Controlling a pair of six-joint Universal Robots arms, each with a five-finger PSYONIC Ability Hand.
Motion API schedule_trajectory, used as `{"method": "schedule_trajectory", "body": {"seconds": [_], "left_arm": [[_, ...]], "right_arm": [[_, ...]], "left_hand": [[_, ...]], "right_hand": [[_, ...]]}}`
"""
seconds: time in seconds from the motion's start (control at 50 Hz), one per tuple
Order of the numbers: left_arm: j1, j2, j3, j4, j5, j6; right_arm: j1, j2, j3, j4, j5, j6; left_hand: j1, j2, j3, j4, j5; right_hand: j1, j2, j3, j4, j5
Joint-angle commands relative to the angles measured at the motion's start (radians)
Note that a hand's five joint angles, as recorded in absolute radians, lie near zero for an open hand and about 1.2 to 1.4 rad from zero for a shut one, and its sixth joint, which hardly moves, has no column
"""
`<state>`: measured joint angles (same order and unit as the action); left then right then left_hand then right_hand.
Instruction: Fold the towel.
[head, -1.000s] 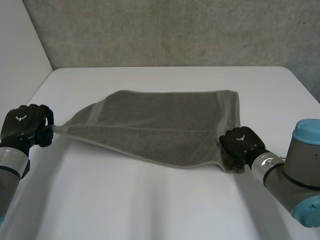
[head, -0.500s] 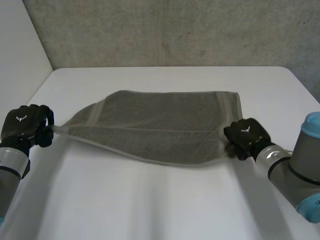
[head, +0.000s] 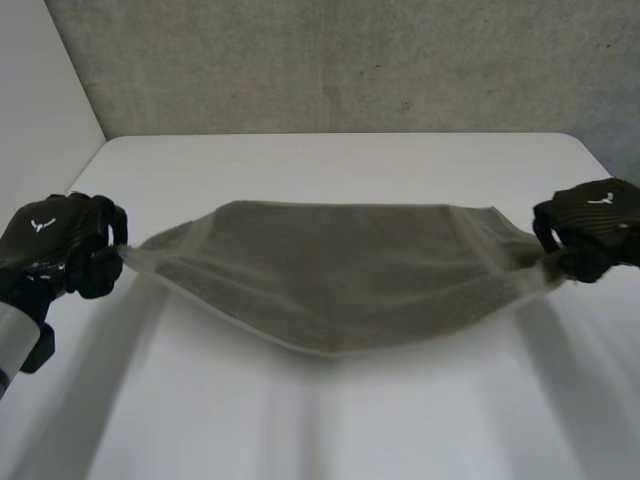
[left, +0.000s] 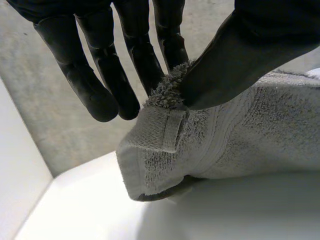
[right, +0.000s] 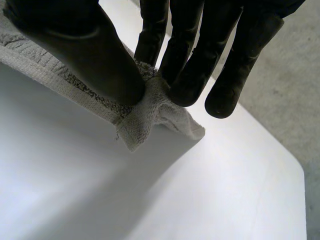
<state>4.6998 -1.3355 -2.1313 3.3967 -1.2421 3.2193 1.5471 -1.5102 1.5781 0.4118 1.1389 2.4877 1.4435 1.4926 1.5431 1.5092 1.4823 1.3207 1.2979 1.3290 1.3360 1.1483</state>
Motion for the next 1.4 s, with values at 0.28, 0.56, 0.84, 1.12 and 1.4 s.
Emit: {"method": "schedule_trajectory", "body": {"seconds": [0.28, 0.56, 0.84, 1.12, 1.4], "left_arm": [[-0.001, 0.032, 0.210, -0.290, 0.013, 0.025], [-0.225, -0.577, 1.009, -0.331, -0.204, 0.028], [-0.254, -0.619, 1.631, -0.224, -0.273, -0.099], [-0.231, -0.617, 1.191, -0.106, -0.304, -0.118], [-0.202, -0.678, 0.559, 0.214, -0.179, -0.099]], "right_arm": [[-0.139, -0.067, -0.130, 0.219, -0.196, -0.069], [0.178, 0.480, -0.911, 0.131, 0.172, -0.052], [0.202, 0.417, -1.255, -0.291, 0.197, 0.479], [0.191, 0.361, -0.806, -0.304, 0.107, 0.337], [0.189, 0.427, -0.339, -0.317, 0.027, 0.149]], "left_hand": [[-0.047, -0.096, -0.147, -0.113, -0.261], [-0.047, -0.096, -0.147, -0.113, -0.261], [-0.047, -0.096, -0.147, -0.113, -0.261], [-0.047, -0.096, -0.147, -0.113, -0.261], [-0.047, -0.096, -0.147, -0.113, -0.261]], "right_hand": [[0.076, 0.098, 0.067, 0.060, 0.073], [0.076, 0.098, 0.067, 0.060, 0.073], [0.076, 0.098, 0.067, 0.060, 0.073], [0.076, 0.098, 0.067, 0.060, 0.073], [0.076, 0.098, 0.067, 0.060, 0.073]]}}
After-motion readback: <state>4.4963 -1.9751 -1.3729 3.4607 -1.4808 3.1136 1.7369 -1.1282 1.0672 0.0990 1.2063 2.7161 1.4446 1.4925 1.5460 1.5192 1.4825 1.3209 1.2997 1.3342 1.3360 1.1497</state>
